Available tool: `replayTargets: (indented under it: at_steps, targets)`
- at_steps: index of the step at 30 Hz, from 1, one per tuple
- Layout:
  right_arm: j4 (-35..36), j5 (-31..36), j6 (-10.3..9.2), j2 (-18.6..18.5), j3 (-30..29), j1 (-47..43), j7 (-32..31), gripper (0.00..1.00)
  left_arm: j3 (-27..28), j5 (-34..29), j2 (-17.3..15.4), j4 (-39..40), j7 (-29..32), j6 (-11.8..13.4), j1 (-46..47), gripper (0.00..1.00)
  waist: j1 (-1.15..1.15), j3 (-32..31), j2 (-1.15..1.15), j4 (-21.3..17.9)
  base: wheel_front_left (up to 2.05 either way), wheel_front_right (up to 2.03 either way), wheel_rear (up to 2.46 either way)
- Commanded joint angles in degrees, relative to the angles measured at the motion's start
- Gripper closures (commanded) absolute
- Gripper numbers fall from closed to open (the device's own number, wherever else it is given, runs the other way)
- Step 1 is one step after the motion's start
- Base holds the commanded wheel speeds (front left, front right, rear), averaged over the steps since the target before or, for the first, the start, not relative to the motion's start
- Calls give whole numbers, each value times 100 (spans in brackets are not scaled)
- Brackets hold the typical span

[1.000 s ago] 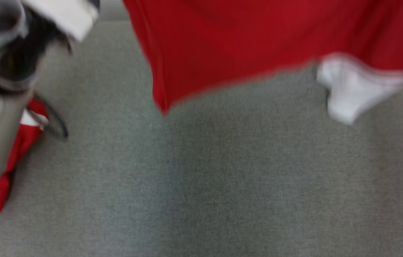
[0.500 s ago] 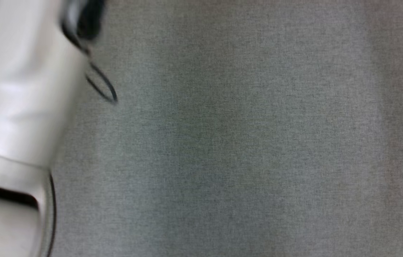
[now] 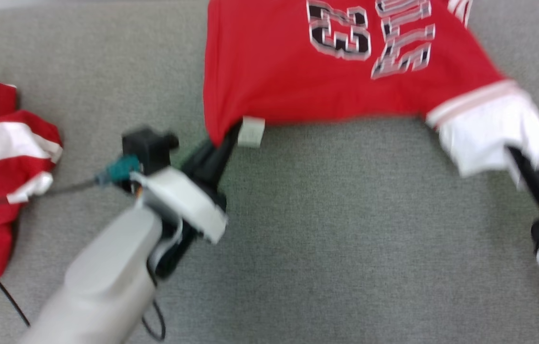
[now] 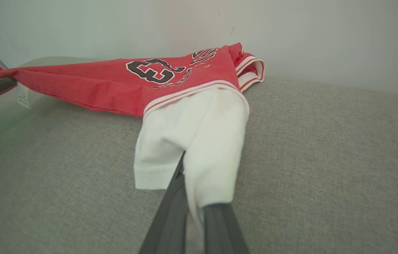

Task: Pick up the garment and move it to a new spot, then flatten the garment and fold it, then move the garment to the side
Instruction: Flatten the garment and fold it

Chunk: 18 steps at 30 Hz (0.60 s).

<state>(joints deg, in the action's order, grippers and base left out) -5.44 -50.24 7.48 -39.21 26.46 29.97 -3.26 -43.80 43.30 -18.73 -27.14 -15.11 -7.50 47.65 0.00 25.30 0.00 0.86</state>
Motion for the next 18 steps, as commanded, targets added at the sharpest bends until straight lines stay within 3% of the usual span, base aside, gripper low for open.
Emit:
replayTargets:
  at_steps: [1,8,18]
  targets:
    - [77,-46,1,-111,52,-262,11,100,5,37,-80,56,-4,8,-287,100,0,-309,0,4,0,0,0]
    - [92,160,1,-428,470,-1499,-244,100,-211,143,-150,269,-4,19,-1630,100,0,-1036,0,17,0,0,0]
    - [138,35,1,-588,223,-2724,-370,100,-279,439,-463,966,122,335,-3023,100,0,-1782,0,46,0,0,0]
